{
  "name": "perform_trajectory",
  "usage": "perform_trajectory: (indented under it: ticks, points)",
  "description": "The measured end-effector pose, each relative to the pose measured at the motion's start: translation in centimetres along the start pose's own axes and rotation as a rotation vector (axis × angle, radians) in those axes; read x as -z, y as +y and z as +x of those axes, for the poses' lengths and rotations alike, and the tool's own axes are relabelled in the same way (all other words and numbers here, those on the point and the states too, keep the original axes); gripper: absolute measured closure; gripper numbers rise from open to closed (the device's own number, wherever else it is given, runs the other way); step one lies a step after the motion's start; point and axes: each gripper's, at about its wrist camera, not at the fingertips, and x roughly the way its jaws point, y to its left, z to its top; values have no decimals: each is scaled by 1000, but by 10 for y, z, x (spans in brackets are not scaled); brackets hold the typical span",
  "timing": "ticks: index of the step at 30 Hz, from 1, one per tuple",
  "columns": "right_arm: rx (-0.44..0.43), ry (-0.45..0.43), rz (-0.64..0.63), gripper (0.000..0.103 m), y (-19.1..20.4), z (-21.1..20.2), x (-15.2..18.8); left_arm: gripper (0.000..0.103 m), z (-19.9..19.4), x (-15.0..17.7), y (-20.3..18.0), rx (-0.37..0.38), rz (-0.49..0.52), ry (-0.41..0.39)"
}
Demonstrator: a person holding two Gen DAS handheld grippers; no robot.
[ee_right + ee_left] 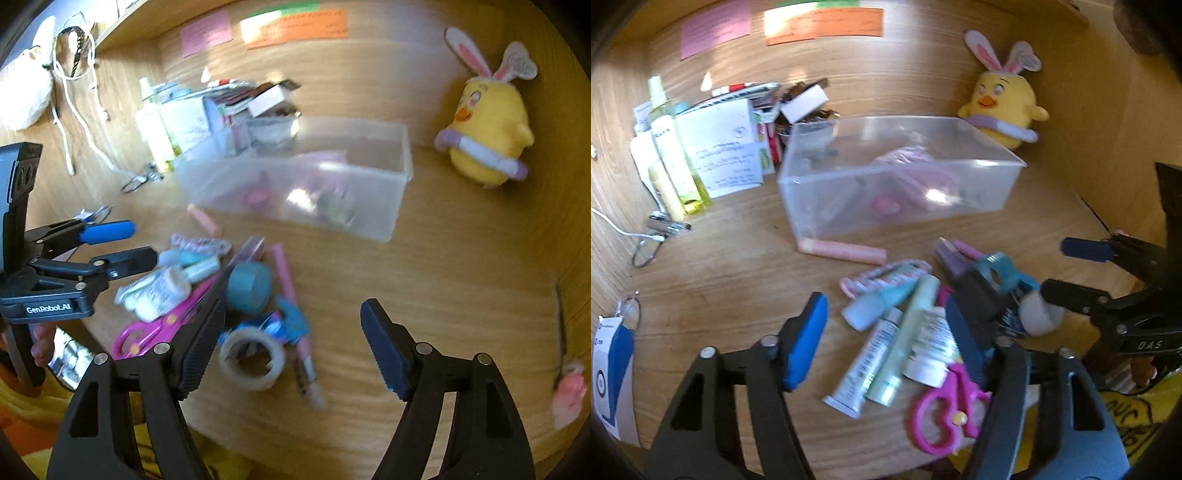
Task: Organize objects
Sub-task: 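Grasp the clear tape roll with the right gripper while the left grasps the white bottle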
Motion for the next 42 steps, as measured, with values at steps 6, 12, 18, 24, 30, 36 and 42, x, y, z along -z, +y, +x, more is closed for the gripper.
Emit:
perform_trajectory:
  ticks: [6, 12, 18, 24, 30, 36, 42]
  points:
    - [-39, 25, -20, 48, 9, 1, 8, 50, -2, 11, -14, 43, 36, 8]
    - [-50, 64, -43, 55, 18, 7, 16, 54, 6, 17, -18, 60, 44, 33]
    - [-31, 74, -86, 66, 26, 12, 18, 68, 13, 19, -18, 72, 47, 45]
    - [-30, 62, -70, 67, 23, 13, 15, 73, 13, 16, -15, 92, 30, 33]
    - [-30, 30, -45, 67, 16, 7, 6, 74, 9, 9, -10, 103, 8, 8]
    - [-13, -20, -32, 67, 7, -2, -11, 74, 1, -5, -4, 100, -14, -41]
    - [0, -77, 8, 67, -8, -8, -35, 74, -8, -26, 11, 103, -55, -104]
